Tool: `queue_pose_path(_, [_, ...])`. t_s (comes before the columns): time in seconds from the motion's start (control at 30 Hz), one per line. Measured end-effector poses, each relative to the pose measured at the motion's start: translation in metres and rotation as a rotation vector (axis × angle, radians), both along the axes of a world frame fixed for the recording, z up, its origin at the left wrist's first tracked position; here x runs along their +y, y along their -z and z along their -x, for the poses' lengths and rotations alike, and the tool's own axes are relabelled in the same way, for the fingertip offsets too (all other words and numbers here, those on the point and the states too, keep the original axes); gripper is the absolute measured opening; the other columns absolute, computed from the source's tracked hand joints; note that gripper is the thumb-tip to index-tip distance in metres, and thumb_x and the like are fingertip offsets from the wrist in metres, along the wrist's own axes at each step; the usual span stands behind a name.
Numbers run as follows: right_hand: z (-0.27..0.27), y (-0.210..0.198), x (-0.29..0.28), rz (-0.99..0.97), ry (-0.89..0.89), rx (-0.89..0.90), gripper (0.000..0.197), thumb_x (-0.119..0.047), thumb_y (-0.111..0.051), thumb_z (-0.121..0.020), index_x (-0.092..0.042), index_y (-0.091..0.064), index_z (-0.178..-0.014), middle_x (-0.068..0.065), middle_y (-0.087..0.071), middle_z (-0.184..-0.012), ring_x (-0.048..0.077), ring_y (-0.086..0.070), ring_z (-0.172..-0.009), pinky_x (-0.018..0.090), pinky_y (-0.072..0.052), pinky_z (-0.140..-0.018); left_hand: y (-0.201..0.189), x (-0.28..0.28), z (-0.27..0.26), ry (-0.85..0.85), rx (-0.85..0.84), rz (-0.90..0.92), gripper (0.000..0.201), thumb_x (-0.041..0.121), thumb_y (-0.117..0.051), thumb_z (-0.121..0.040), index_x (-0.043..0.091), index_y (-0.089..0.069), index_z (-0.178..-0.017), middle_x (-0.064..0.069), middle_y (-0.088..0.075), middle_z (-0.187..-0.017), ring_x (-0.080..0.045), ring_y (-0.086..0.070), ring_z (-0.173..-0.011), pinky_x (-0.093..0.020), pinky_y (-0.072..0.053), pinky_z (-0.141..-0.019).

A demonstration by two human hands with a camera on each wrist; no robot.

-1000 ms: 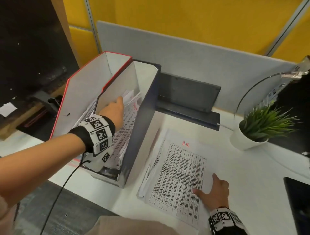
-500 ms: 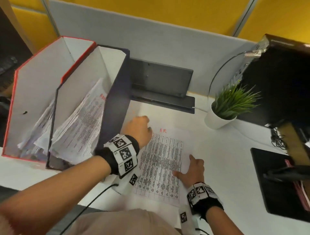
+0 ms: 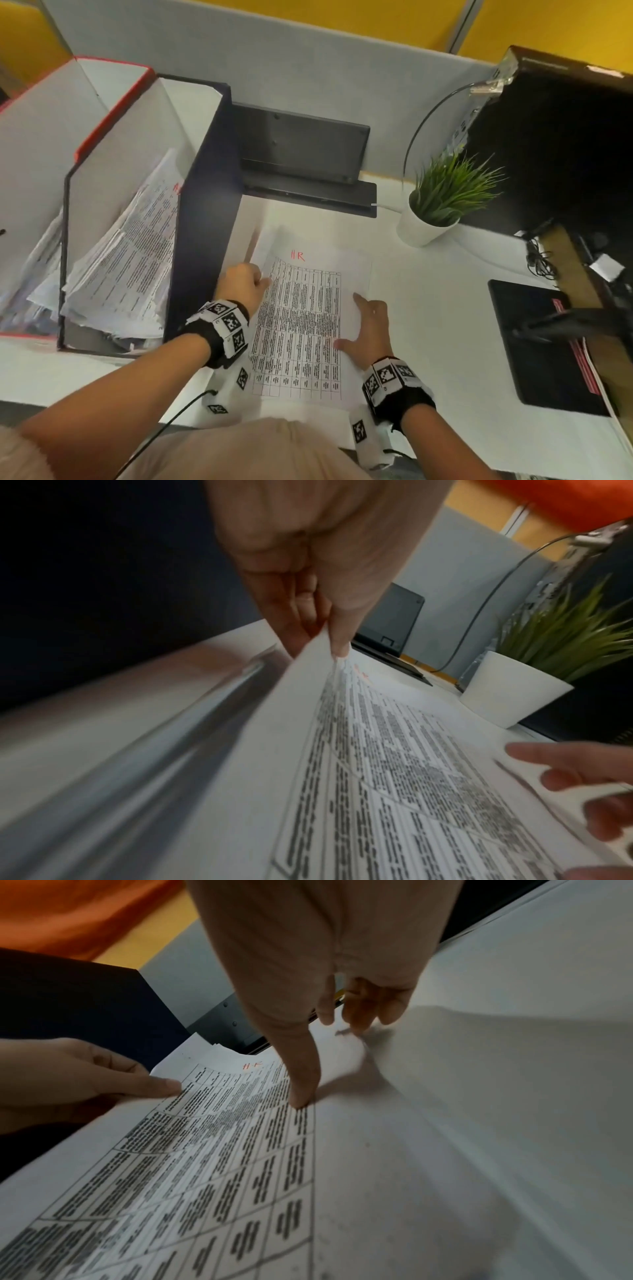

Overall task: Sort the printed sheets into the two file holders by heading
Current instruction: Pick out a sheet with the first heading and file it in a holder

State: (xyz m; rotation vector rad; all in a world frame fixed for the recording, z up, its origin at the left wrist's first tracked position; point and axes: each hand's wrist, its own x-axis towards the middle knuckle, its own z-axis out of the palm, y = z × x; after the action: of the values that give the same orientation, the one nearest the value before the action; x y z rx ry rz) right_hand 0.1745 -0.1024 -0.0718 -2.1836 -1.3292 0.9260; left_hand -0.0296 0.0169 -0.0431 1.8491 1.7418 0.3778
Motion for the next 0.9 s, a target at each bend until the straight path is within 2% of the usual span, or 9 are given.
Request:
queue_pose_path(0.1, [0.001, -0.005, 0.003, -0.021, 0.04, 0.187, 0.09, -0.005, -0.076, -0.073, -0.014, -0.023, -0.146, 0.003, -0.042, -0.12, 0.012, -0.043, -0.104, 0.019, -0.04, -0.09, -0.008, -0.007, 0.001, 0.097, 0.057, -0.165, 0.024, 0.02, -0.054, -0.093, 0.007, -0.065, -0.077, -0.005, -0.055, -0.075, -0.024, -0.057, -0.069, -0.034, -0.05, -0.062])
queue_pose_path(0.2, [-0.001, -0.005, 0.007, -0.03, 0.121, 0.244, 0.087, -0.013, -0.074, -0.078, -0.015, -0.02, -0.146, 0.0, -0.048, -0.107, 0.013, -0.048, -0.091, 0.014, -0.04, -0.073, -0.009, -0.013, 0.004, 0.161, -0.203, -0.347, 0.024, 0.001, -0.053, -0.09, 0.01, -0.068, -0.107, -0.003, -0.058, -0.095, -0.018, -0.057, -0.08, -0.03, -0.05, -0.075])
queue_pose_path(0.33, [-0.007, -0.008, 0.014, -0.077, 0.326, 0.341, 0.099, -0.018, -0.079, -0.072, -0.024, -0.013, -0.146, 0.005, -0.053, -0.105, 0.021, -0.058, -0.093, 0.03, -0.048, -0.084, -0.003, -0.017, 0.005, 0.062, -0.504, -0.174, 0.034, -0.009, -0.048, -0.086, 0.023, -0.057, -0.079, 0.003, -0.061, -0.085, -0.011, -0.06, -0.077, -0.025, -0.051, -0.06])
queue_pose_path(0.4, [-0.012, -0.007, 0.015, -0.144, 0.405, 0.404, 0.094, -0.011, -0.082, -0.067, -0.023, -0.026, -0.141, 0.007, -0.054, -0.11, 0.023, -0.057, -0.099, 0.036, -0.051, -0.086, 0.0, -0.017, 0.007, -0.016, -0.6, -0.043, 0.037, -0.008, -0.048, -0.086, 0.025, -0.056, -0.071, 0.003, -0.064, -0.083, -0.014, -0.062, -0.08, -0.028, -0.05, -0.061])
queue_pose_path(0.5, [-0.018, -0.005, 0.013, -0.167, 0.414, 0.434, 0.033, -0.004, -0.078, -0.07, -0.017, -0.06, -0.094, 0.008, -0.064, -0.093, 0.021, -0.058, -0.08, 0.027, -0.053, -0.072, -0.004, -0.011, 0.003, -0.176, -0.719, 0.197, 0.033, 0.009, -0.044, -0.081, 0.02, -0.065, -0.058, -0.005, -0.069, -0.082, -0.027, -0.064, -0.085, -0.039, -0.052, -0.077])
queue_pose_path(0.57, [-0.019, -0.001, 0.007, -0.159, 0.399, 0.39, 0.022, -0.001, -0.073, -0.075, -0.017, -0.059, -0.068, 0.004, -0.062, -0.071, 0.016, -0.052, -0.063, 0.021, -0.046, -0.058, -0.008, -0.005, -0.002, -0.305, -0.769, 0.312, 0.028, 0.026, -0.045, -0.072, 0.017, -0.068, -0.06, -0.006, -0.07, -0.08, -0.029, -0.064, -0.082, -0.043, -0.05, -0.079])
queue_pose_path(0.7, [-0.02, 0.002, -0.002, -0.23, 0.477, 0.478, 0.036, 0.021, -0.051, -0.078, -0.011, -0.057, -0.061, 0.007, -0.053, -0.065, 0.015, -0.048, -0.06, 0.008, -0.041, -0.048, -0.005, 0.01, -0.006, -0.347, -0.5, 0.269, 0.027, 0.035, -0.053, -0.088, 0.015, -0.06, -0.071, 0.0, -0.062, -0.073, -0.021, -0.058, -0.075, -0.025, -0.045, -0.064])
queue_pose_path(0.83, [-0.023, 0.0, 0.0, -0.154, 0.5, 0.585, 0.033, 0.015, -0.049, -0.085, -0.014, -0.057, -0.07, 0.0, -0.055, -0.054, -0.001, -0.055, -0.041, 0.007, -0.04, -0.04, 0.0, 0.012, -0.004, -0.265, -0.268, 0.286, 0.024, 0.026, -0.077, -0.074, 0.007, -0.063, -0.072, -0.001, -0.064, -0.07, -0.014, -0.059, -0.066, -0.021, -0.044, -0.057])
queue_pose_path(0.9, [-0.022, 0.003, -0.001, -0.169, 0.501, 0.548, 0.033, 0.015, -0.054, -0.082, -0.014, -0.056, -0.067, -0.001, -0.056, -0.055, 0.004, -0.056, -0.045, 0.005, -0.039, -0.041, 0.001, 0.01, -0.004, -0.228, -0.212, 0.218, 0.026, 0.024, -0.081, -0.069, 0.005, -0.065, -0.066, -0.005, -0.066, -0.069, -0.013, -0.059, -0.061, -0.019, -0.043, -0.053])
